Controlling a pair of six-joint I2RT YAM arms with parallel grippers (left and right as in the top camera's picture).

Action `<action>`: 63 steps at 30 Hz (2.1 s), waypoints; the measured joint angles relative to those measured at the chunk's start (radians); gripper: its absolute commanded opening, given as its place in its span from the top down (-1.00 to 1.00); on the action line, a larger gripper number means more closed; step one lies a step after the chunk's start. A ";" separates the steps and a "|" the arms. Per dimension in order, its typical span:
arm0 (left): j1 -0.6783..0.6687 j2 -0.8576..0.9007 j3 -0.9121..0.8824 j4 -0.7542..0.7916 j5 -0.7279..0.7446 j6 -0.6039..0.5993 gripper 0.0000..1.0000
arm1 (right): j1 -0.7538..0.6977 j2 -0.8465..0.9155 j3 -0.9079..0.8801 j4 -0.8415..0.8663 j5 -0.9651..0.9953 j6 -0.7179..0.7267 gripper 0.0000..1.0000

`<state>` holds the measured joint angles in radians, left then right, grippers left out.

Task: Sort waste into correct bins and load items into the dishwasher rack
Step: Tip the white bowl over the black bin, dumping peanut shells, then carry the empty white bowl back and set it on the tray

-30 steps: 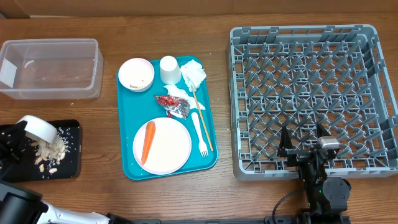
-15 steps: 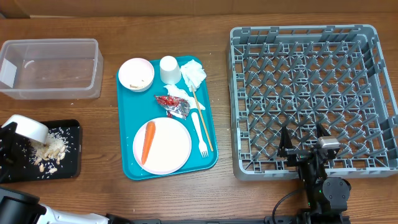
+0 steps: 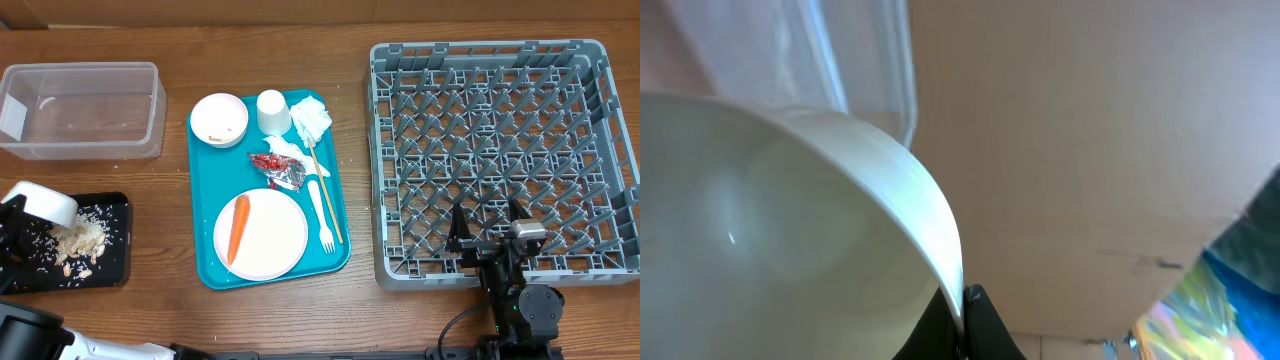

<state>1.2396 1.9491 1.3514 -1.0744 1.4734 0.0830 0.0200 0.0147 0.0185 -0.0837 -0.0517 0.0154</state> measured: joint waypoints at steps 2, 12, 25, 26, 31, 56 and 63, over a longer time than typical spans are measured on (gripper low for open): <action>0.000 0.000 0.000 0.002 0.016 0.009 0.92 | 0.000 0.000 0.000 0.000 0.000 0.000 -1.00; 0.009 0.000 0.000 -0.002 -0.005 -0.004 0.92 | 0.000 0.000 0.000 0.001 0.000 0.000 -0.99; -0.095 0.000 0.143 -0.328 -0.140 0.082 0.92 | 0.000 0.000 0.000 0.000 0.000 0.000 -1.00; -0.124 0.000 0.188 -0.358 -0.159 0.095 0.92 | 0.000 0.000 0.000 0.001 0.000 0.000 -1.00; -0.297 -0.016 0.357 -0.432 -0.269 0.126 0.92 | 0.000 0.000 0.000 0.000 0.000 0.000 -1.00; -1.308 -0.119 0.367 -0.246 -1.404 -0.455 0.92 | 0.000 0.000 0.000 0.000 0.000 0.000 -1.00; -1.332 -0.119 0.230 -0.114 -1.450 -0.526 0.92 | 0.000 0.000 0.000 0.000 0.000 0.000 -1.00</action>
<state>-0.0921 1.8305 1.5818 -1.1885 0.0235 -0.4427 0.0200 0.0147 0.0185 -0.0834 -0.0517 0.0154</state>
